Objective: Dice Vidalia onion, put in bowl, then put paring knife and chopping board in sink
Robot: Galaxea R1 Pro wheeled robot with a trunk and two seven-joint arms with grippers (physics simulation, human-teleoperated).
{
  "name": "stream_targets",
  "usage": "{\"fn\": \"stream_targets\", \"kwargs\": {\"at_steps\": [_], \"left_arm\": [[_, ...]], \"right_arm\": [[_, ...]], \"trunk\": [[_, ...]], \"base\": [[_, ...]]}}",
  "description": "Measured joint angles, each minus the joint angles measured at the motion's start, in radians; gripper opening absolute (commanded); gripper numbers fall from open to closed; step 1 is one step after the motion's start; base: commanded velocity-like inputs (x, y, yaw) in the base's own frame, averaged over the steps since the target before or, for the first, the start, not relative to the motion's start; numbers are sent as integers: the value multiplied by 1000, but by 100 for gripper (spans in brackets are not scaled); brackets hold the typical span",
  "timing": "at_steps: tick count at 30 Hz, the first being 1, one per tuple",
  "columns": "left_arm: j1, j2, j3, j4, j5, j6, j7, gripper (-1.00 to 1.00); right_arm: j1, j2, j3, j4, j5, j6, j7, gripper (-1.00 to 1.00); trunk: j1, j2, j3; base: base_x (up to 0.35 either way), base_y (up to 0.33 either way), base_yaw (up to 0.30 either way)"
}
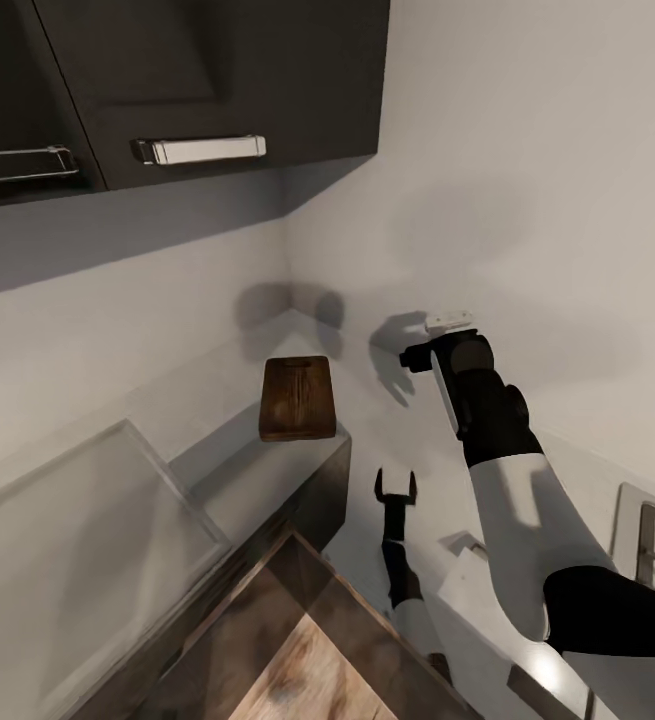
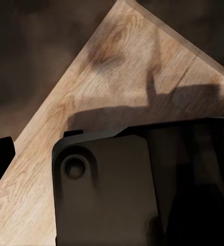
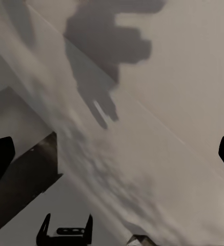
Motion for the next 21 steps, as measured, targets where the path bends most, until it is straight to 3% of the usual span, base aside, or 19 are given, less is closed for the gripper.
{"fn": "stream_targets", "kwargs": {"at_steps": [21], "left_arm": [[0,0,0,0,-1,0,0,100]], "right_arm": [[1,0,0,0,0,0,0,100]], "trunk": [[0,0,0]], "base": [[56,7,0]]}}
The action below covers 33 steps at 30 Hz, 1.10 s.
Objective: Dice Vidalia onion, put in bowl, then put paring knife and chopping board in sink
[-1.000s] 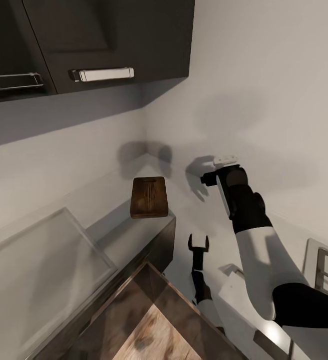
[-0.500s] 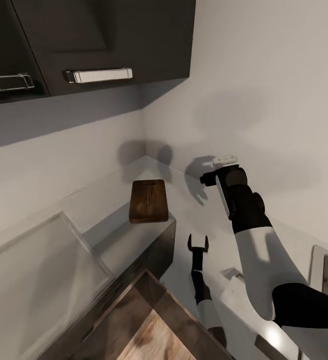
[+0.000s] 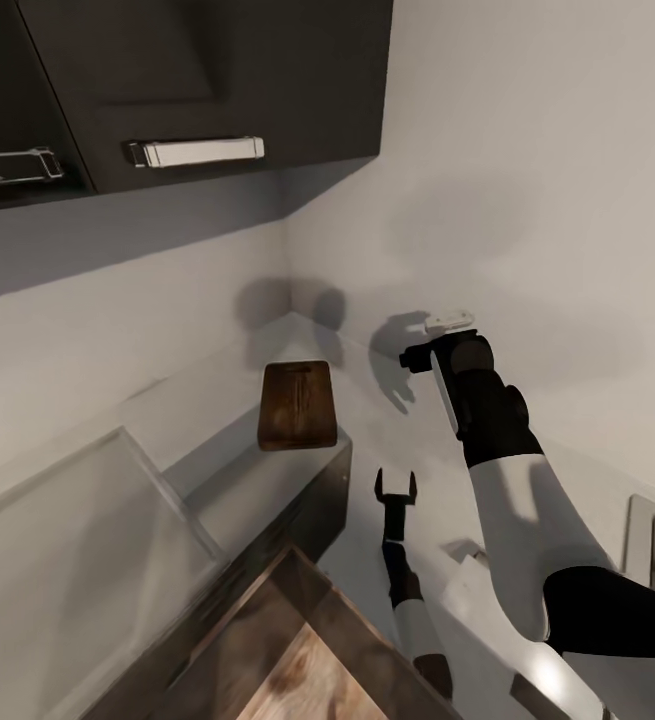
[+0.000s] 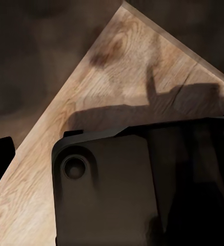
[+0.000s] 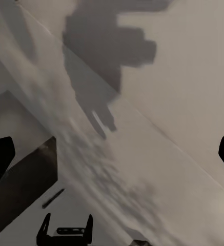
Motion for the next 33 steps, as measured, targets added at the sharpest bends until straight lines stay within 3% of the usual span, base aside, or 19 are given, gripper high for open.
{"fn": "stream_targets", "kwargs": {"at_steps": [33], "left_arm": [[0,0,0,0,1,0,0,100]], "right_arm": [[0,0,0,1,0,0,0,100]], "trunk": [[0,0,0]], "base": [[19,22,0]]}}
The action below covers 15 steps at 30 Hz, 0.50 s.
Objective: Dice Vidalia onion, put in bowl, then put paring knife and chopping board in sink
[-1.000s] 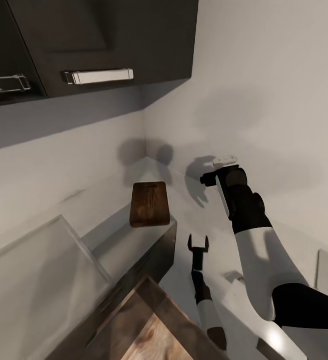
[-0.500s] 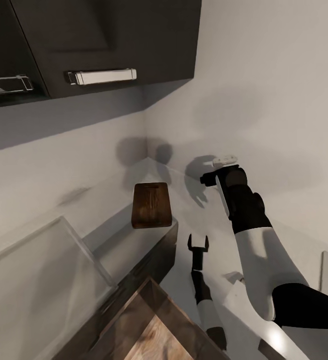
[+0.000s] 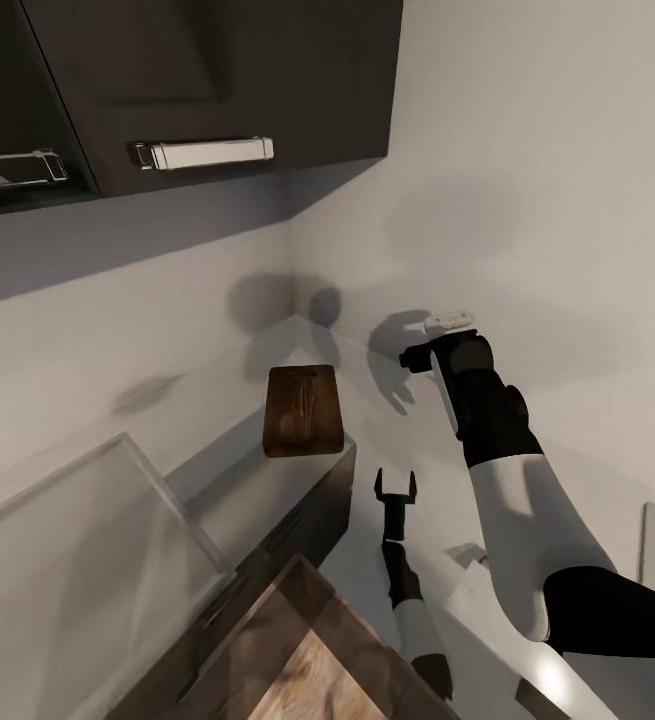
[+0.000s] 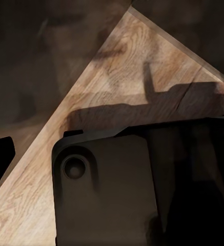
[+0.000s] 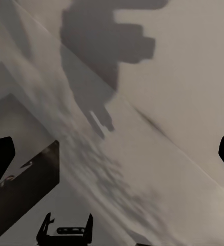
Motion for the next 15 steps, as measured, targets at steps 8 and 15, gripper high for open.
{"fn": "stream_targets", "kwargs": {"at_steps": [8,15], "left_arm": [[0,0,0,0,0,0,0,100],[0,0,0,0,0,0,0,100]], "right_arm": [[0,0,0,1,-1,0,0,100],[0,0,0,2,-1,0,0,100]], "trunk": [[0,0,0],[0,0,0]], "base": [[59,43,0],[8,6,0]]}}
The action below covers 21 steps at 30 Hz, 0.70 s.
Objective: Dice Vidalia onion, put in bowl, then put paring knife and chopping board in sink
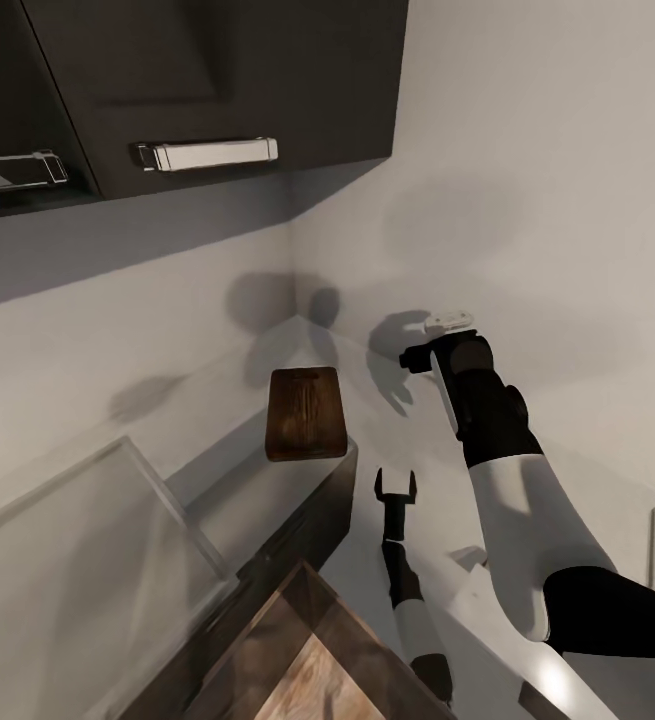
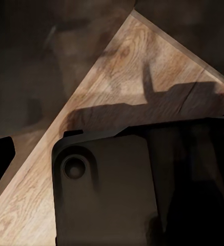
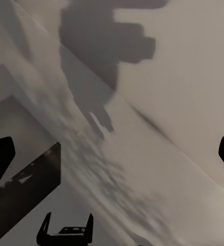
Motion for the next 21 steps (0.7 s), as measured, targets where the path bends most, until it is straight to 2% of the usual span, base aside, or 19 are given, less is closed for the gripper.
{"fn": "stream_targets", "kwargs": {"at_steps": [21], "left_arm": [[0,0,0,0,0,0,0,100]], "right_arm": [[0,0,0,0,0,0,0,100]], "trunk": [[0,0,0]], "base": [[25,0,0]]}}
